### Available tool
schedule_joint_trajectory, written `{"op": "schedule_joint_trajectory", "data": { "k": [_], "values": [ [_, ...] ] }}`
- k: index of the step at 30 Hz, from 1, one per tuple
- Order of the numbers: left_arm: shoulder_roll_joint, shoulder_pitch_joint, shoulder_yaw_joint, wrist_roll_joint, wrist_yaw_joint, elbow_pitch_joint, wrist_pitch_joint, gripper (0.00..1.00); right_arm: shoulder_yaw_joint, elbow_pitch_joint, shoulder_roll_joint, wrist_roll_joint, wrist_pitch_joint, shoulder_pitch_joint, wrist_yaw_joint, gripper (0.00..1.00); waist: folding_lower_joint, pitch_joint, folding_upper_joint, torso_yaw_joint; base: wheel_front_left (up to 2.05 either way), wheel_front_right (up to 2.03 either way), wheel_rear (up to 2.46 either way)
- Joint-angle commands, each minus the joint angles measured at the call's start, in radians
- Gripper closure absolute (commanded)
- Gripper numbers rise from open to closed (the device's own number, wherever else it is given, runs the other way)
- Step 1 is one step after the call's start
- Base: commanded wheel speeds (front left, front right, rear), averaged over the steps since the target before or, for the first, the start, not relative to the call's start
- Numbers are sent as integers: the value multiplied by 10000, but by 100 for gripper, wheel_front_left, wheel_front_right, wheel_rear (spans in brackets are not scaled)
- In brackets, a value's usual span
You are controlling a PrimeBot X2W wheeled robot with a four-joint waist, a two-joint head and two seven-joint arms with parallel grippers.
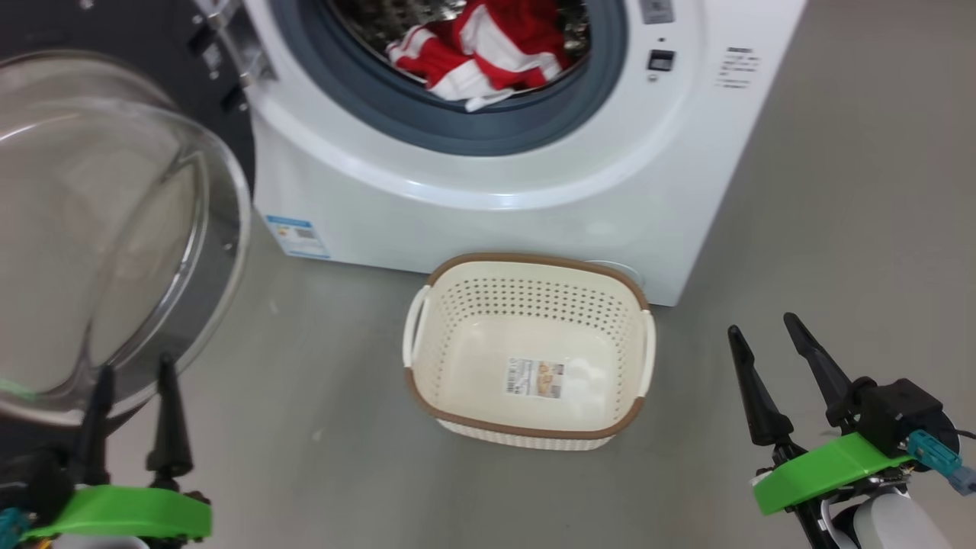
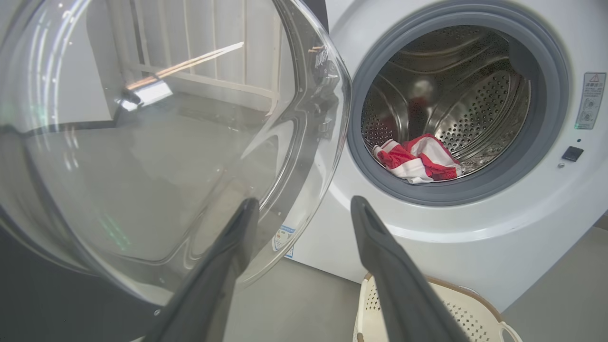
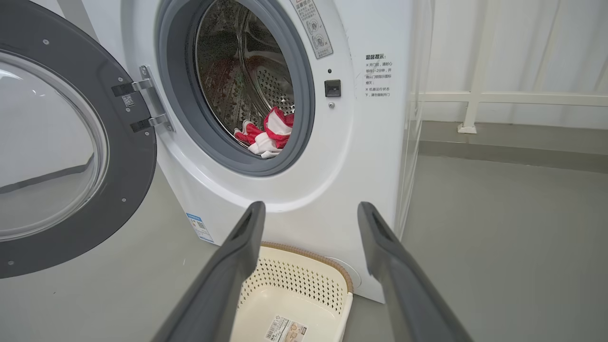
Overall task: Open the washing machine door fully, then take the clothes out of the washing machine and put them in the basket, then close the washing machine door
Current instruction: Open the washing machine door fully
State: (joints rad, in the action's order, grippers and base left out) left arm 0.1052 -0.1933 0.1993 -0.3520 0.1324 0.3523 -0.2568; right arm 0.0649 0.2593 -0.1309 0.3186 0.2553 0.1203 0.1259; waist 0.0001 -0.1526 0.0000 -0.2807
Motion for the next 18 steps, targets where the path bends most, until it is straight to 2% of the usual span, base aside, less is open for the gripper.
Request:
{"op": "schedule_joint_trajectory", "data": {
  "k": [1, 18],
  "values": [
    [364, 65, 52, -118, -17, -408, -49, 0, 79, -324, 11, 111, 65, -89, 48, 0, -1, 107, 0, 484, 0, 0, 0],
    [852, 421, -1615, -661, -17, -1488, -49, 0, -575, -624, 224, 34, 65, -446, 48, 0, -1, -45, 0, 2025, 0, 0, 0]
  ]
}}
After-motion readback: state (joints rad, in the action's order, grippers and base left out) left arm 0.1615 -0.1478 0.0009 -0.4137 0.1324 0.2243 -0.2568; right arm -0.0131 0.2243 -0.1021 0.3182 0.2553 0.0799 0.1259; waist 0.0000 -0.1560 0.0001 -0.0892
